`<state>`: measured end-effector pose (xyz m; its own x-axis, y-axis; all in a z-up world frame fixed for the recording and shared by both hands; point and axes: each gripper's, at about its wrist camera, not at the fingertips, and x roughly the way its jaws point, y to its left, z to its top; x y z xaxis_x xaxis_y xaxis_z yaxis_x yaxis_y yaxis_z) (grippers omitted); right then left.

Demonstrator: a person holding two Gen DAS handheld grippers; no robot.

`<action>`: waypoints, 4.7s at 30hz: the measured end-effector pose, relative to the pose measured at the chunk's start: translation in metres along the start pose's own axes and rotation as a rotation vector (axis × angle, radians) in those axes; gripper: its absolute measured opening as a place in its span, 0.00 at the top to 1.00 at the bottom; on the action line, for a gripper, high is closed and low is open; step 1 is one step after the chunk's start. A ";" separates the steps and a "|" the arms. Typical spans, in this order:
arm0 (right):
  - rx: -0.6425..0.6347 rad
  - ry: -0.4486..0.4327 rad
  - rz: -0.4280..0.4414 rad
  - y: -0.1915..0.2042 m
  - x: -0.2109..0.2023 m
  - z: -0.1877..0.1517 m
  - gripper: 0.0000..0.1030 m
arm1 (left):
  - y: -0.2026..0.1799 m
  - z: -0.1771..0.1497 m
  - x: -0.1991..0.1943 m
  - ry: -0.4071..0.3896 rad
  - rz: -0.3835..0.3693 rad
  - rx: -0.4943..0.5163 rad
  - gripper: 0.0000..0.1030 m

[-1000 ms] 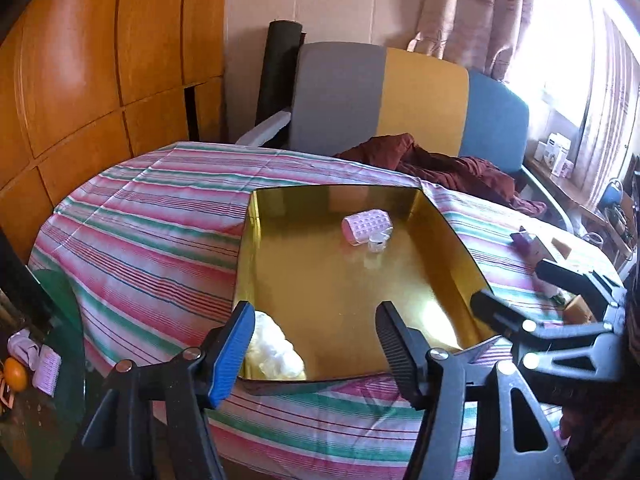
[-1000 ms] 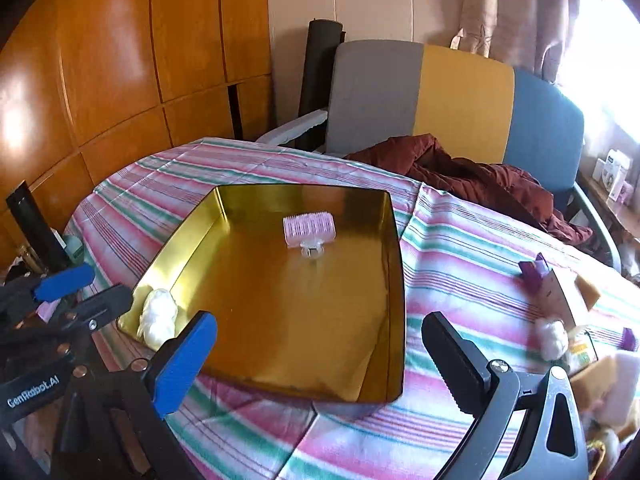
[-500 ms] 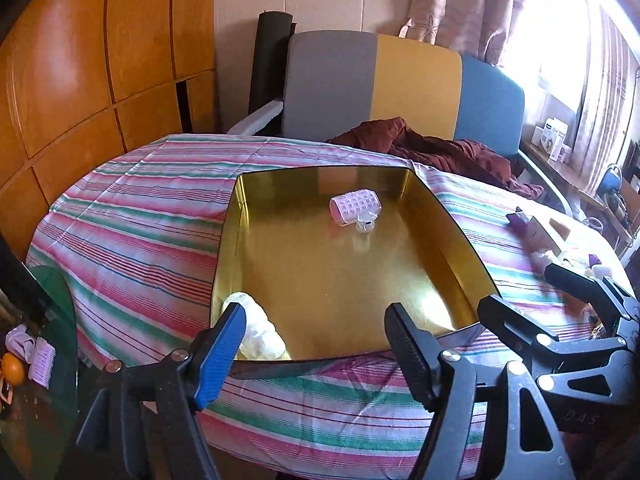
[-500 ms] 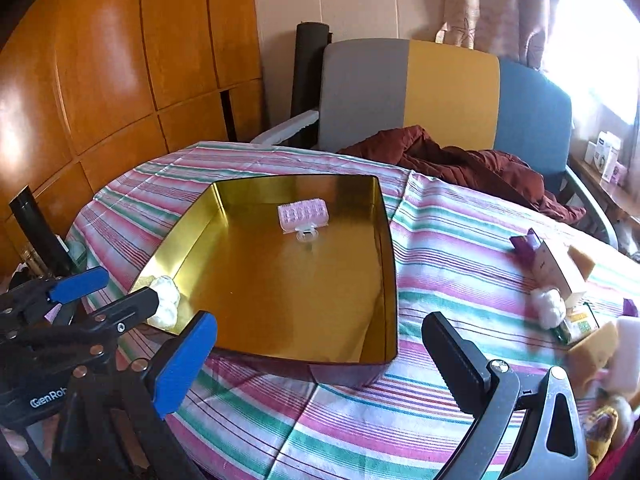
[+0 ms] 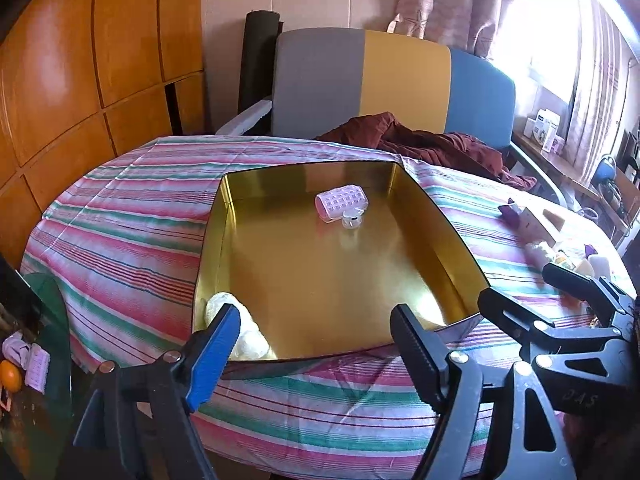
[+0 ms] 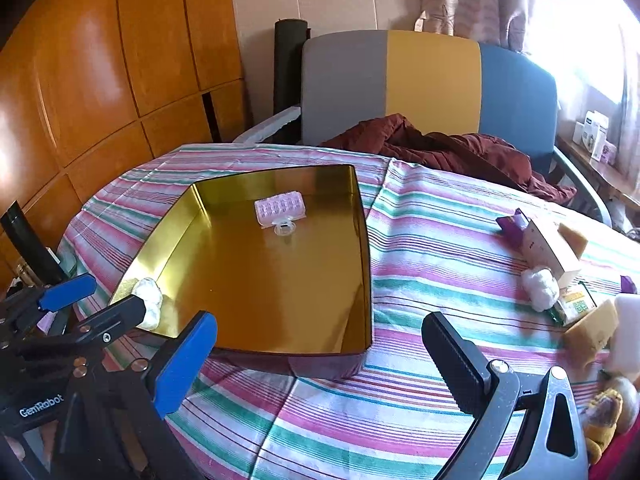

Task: Organize objects
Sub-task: 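Reach to the yellow knitted puppet and grasp it with the left gripper, then lift the puppet with the left gripper while the right gripper grasps the white sock, then place the puppet in the tray with the left gripper while the right gripper places the sock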

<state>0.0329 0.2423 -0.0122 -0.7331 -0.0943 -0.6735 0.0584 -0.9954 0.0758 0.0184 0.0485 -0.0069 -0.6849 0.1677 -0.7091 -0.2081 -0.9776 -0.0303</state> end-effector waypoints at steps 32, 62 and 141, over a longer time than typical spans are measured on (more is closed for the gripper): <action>0.369 -0.009 -0.489 -0.248 -0.141 -0.054 0.00 | -0.171 0.031 0.037 0.234 -0.687 0.301 0.20; 0.588 0.062 -0.591 -0.333 -0.171 -0.106 0.00 | -0.382 -0.046 0.073 0.407 -0.869 0.652 0.62; -0.160 0.359 0.215 0.032 0.095 0.012 0.31 | 0.057 0.024 0.081 0.173 -0.119 0.155 0.62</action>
<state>-0.0426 0.2014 -0.0650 -0.4130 -0.2709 -0.8695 0.3081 -0.9400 0.1465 -0.0661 0.0091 -0.0496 -0.5224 0.2430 -0.8173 -0.3938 -0.9189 -0.0214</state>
